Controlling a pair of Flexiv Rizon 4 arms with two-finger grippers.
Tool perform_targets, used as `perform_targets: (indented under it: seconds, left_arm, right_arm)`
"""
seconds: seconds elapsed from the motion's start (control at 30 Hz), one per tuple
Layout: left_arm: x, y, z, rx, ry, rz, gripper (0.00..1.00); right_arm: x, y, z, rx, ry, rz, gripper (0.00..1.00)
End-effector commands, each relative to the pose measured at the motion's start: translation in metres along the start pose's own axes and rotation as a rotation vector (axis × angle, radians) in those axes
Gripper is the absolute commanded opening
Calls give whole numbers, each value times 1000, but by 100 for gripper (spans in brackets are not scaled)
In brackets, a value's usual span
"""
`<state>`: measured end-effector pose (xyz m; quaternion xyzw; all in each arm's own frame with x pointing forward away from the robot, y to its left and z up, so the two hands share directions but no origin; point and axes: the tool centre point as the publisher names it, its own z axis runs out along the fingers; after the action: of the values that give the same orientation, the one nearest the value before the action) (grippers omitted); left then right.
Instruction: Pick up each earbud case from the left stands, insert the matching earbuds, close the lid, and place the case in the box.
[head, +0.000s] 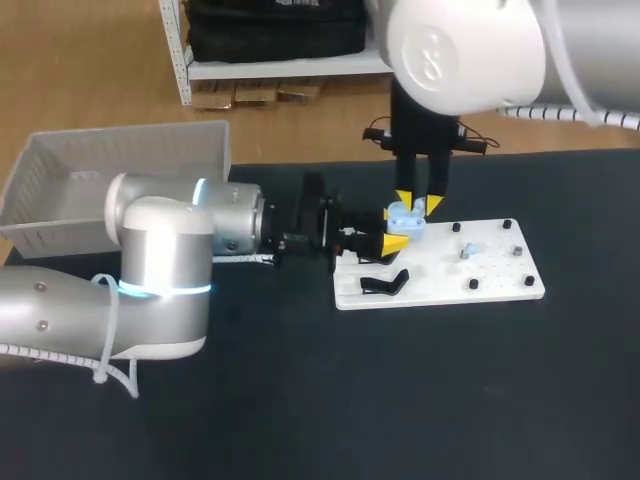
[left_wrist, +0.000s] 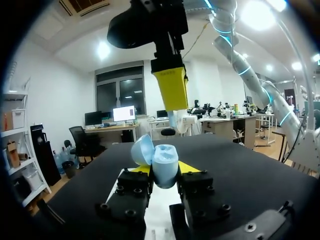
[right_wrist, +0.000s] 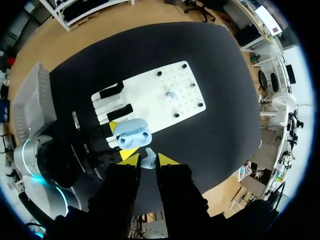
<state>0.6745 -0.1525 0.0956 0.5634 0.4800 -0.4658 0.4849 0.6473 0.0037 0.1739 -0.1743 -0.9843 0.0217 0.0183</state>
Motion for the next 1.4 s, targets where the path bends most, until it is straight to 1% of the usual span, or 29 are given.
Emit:
perform_targets:
  seconds: [0.03, 0.23, 0.53, 0.73, 1.07, 1.23, 1.4]
  left_arm:
    - [3, 0, 2, -3, -6, 1, 0]
    - [4, -1, 2, -6, -5, -6, 0]
    - [4, -1, 2, -6, -5, -6, 0]
    - [4, -1, 2, -6, -5, -6, 0]
    - [4, -1, 2, -6, -5, -6, 0]
    - [4, -1, 2, -6, -5, -6, 0]
    - [4, -1, 2, -6, -5, -6, 0]
  right_arm:
    - [2, -4, 4, -3, -3, 5, 0]
    - [1, -5, 10, 4, 5, 9, 0]
    - [-2, 4, 15, 3, 11, 28, 0]
    - [-4, 8, 16, 0, 0, 46, 0]
    - [-7, 8, 15, 15, -4, 116, 0]
    - [-6, 7, 13, 32, -30, 155, 0]
    - [-4, 6, 12, 30, -11, 180, 0]
